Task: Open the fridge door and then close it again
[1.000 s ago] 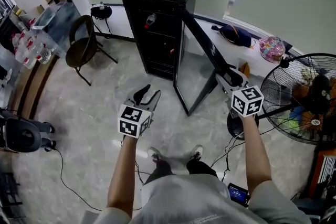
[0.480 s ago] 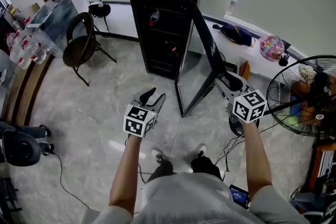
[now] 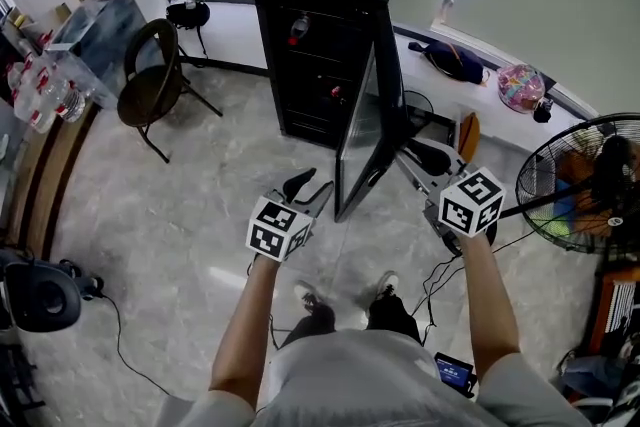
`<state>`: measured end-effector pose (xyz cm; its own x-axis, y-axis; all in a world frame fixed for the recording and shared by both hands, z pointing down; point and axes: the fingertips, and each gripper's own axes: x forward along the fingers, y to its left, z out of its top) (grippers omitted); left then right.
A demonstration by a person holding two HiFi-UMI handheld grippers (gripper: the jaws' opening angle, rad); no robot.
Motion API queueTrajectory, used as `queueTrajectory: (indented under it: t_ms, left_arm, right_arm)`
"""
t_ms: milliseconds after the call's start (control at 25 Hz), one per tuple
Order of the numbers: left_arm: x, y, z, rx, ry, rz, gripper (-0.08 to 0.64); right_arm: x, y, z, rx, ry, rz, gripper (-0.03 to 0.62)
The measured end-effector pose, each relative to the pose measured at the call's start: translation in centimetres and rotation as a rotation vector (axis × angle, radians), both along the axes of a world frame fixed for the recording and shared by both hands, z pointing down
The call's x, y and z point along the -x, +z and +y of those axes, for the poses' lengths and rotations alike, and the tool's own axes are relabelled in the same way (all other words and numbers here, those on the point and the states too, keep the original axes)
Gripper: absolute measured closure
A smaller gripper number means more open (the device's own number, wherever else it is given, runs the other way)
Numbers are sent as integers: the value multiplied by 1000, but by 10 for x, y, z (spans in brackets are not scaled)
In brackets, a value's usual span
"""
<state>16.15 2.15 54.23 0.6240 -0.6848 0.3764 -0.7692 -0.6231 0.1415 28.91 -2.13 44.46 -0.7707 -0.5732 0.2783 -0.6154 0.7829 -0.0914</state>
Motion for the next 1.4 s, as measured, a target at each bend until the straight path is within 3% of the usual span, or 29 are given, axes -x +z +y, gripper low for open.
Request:
queueTrajectory:
  t_ms: [400,640,800,1040,1400]
  left_arm:
    - [-2,1,-22,-8,112,26,342]
    - [10,18,-37,27,171,-27,314]
    - [37,34,-53,58,130,-68,314]
    - [85,40,-88,50,4,-70,314]
    - [139,45,-140,37,-122,-59,341]
  right_arm:
    - [72,1,-5,-5,-130,17,489]
    - [120,1,-15,10,-176,14,489]
    - [153,0,-23,8,-191,12,489]
    - [192,-11,-41,-51,-242,38,479]
    - [177,-36,-132,-293,-154,257,440]
